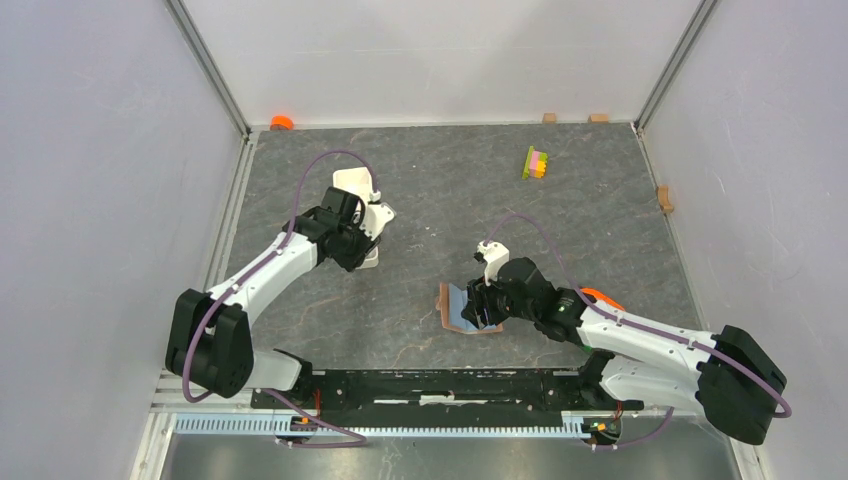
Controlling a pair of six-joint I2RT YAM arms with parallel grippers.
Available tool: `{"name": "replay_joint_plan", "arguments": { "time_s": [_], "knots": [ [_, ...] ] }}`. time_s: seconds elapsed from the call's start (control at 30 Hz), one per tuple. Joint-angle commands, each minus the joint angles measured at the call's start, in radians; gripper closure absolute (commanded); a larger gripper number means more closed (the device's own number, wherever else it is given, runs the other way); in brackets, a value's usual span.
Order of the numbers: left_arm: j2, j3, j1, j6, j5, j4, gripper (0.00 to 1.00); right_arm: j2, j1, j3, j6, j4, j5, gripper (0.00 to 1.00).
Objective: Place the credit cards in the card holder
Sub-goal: Pick up the credit card from the storage box.
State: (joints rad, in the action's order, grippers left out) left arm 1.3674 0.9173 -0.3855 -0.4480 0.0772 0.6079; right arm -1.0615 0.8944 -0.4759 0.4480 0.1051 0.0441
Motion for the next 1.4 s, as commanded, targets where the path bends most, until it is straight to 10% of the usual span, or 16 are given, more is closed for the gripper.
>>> {"name": "replay_joint_plan", "arguments": {
  "time_s": [0.0, 0.7, 1.37],
  "knots": [
    [-0.003, 0.040, 0.003, 0.037, -0.017, 0.021, 0.63, 0.009, -0.005, 0.000, 0.008, -0.038, -0.003, 0.41],
    [-0.046, 0.052, 0.003, -0.001, -0.073, 0.003, 0.98, 0.010, -0.004, 0.003, 0.017, -0.042, -0.001, 0.41],
    [-0.306, 0.129, -0.004, 0.177, -0.171, 0.049, 0.98, 0.046, -0.018, -0.118, -0.060, 0.079, -0.102, 0.36]
  ]
}}
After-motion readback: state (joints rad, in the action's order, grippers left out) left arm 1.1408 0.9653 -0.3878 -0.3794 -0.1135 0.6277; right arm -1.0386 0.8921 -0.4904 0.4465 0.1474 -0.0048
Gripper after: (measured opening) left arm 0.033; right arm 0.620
